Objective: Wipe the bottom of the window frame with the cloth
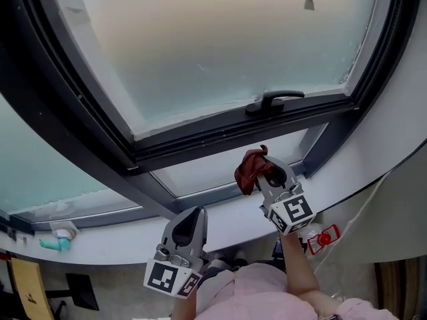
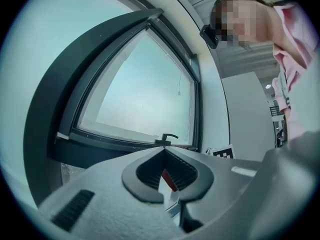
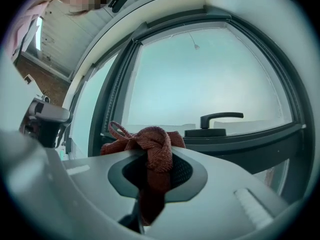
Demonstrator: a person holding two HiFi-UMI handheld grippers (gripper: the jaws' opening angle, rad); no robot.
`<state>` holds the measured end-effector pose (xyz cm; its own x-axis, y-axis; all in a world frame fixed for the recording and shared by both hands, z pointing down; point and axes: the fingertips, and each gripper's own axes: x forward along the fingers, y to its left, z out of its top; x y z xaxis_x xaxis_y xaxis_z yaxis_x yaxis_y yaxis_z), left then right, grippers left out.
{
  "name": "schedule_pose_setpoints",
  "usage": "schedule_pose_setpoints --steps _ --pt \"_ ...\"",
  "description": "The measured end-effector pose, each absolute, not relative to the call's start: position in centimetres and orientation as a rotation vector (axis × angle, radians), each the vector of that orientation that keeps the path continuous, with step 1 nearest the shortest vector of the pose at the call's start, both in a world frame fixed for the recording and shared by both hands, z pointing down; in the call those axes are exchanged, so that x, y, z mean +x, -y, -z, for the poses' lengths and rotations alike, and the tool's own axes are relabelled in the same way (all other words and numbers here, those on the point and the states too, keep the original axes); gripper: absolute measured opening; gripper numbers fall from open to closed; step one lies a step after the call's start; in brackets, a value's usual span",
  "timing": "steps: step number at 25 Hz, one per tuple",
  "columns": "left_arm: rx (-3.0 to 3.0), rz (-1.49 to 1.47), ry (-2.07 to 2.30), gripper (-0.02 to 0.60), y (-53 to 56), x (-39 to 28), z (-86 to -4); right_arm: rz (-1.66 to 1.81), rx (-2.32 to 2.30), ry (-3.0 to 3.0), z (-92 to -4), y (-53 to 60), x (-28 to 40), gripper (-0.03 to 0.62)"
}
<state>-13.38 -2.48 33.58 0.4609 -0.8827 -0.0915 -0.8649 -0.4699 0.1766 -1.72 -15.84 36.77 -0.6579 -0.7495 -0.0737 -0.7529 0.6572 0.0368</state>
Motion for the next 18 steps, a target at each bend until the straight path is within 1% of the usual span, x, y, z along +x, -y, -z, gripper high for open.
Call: schedule_pose_setpoints --steps 7,13,18 --pt "2.562 0.279 1.584 0.002 0.0 -16.6 -33.0 -0.026 -1.159 -2.844 -36.7 13.4 -9.2 0.058" --pt "2.546 0.329 1.644 0.002 -1.8 -19.9 -32.0 -0.095 -1.023 -2.913 -36.8 11.5 -16.2 0.058" --pt "2.527 0.335 1.696 0.002 -2.5 -22.6 -31.8 -0.07 -0.906 -2.946 -37.2 10.7 -22.1 0.058"
